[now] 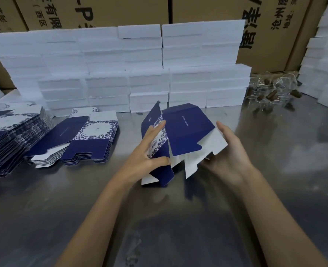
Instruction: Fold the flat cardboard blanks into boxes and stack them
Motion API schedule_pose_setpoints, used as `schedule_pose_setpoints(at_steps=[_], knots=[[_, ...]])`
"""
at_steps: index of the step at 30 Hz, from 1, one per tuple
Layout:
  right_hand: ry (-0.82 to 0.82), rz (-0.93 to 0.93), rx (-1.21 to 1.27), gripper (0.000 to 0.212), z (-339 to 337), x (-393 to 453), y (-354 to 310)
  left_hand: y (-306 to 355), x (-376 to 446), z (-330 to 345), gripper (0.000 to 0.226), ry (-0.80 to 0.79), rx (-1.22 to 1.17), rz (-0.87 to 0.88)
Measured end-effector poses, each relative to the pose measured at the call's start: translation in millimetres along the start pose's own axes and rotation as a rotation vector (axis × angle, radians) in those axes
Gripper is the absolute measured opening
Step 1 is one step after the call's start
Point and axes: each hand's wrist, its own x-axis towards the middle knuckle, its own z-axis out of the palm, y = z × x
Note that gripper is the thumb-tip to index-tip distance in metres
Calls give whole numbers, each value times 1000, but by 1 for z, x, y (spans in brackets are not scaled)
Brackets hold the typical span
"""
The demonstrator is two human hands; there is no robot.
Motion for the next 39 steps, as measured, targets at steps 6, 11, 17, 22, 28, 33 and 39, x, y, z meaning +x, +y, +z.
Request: schedule_pose_setpoints(at_steps=[6,11,17,22,28,33,39], knots=[[-180,-66,-143,47,18,6,11,13,-1,9,47,262,-106,91],[21,-237,-695,72,22,10,27,15,-2,6,46,362,-153,63],[353,-308,-1069,57,24,20,45,12,-2,4,45,340,-185,49],[266,-179,-1394,37,10,17,30,7,1,4,36,469,-78,137],[190,-117,-1434,41,10,17,29,2,2,4,36,483,-69,153],[211,-146,-1404,47,13,12,24,1,1,6,39,484,-70,152],[257,-331,-1326,48,18,10,18,2,4,4,38,457,-84,140]])
